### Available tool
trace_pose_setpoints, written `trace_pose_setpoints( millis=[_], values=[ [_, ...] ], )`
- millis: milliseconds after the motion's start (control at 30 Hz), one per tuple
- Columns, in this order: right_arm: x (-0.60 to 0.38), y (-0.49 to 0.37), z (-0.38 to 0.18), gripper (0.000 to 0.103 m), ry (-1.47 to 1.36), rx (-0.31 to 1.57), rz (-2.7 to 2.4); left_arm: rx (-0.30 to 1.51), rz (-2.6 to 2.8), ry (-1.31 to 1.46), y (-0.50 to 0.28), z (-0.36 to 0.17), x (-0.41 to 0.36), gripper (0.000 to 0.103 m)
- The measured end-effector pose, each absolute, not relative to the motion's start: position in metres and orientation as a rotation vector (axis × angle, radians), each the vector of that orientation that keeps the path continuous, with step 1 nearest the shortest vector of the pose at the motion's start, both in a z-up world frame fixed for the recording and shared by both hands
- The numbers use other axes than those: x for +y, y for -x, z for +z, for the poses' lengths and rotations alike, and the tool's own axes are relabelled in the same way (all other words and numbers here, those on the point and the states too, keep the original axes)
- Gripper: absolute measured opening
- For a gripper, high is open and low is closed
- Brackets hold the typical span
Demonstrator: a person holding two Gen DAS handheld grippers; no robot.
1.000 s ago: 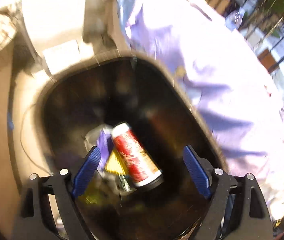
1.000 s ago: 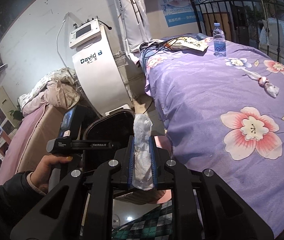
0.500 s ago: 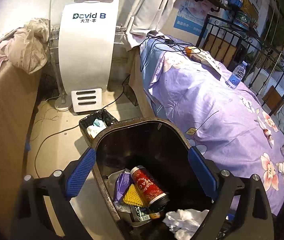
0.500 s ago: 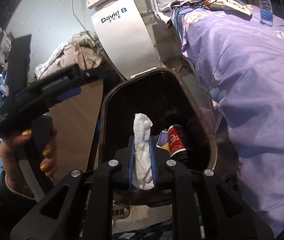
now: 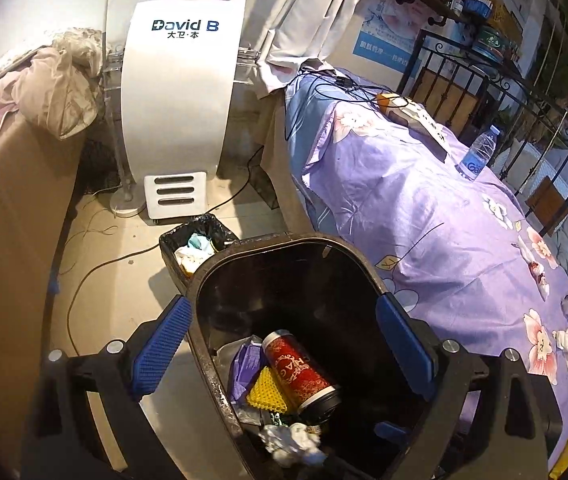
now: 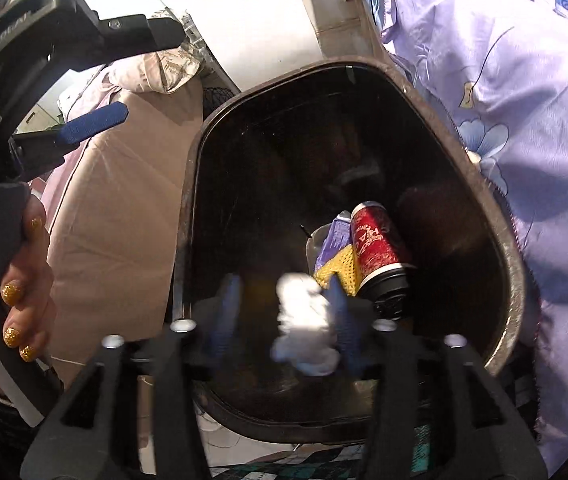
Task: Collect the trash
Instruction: 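Lower the white tissue into the bin and open the right tool, then move both tools back over the bed toward the tissue pile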
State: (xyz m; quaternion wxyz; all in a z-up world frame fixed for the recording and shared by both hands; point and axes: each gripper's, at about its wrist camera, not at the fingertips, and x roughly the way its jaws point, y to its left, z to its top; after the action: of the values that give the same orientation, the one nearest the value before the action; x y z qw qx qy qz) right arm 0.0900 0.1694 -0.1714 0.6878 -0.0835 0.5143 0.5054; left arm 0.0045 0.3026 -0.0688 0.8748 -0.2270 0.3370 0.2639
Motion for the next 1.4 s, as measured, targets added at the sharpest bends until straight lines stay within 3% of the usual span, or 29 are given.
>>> trace_pose_setpoints(
  millis=[100, 567, 733, 1400],
  values=[
    [0.165, -0.088, -0.163, 0.082, 0.162, 1.112, 1.144, 0.703, 0.544, 0.477, -0.005, -0.069, 0.302, 0.092],
    [0.088, -0.070, -0.097, 0.084, 0.074, 0.842, 1.060, 0.707, 0.478, 0.437, -0.024, -0.061, 0.275, 0.093],
    [0.042, -0.078, -0.078, 0.091, -0.002, 0.781, 0.990, 0.716, 0.396, 0.406, -0.041, -0.058, 0.247, 0.094],
    [-0.172, -0.125, -0.072, 0.093, -0.169, 0.802, 0.552, 0.869, -0.232, -0.012, -0.147, -0.077, 0.026, 0.094]
  ],
)
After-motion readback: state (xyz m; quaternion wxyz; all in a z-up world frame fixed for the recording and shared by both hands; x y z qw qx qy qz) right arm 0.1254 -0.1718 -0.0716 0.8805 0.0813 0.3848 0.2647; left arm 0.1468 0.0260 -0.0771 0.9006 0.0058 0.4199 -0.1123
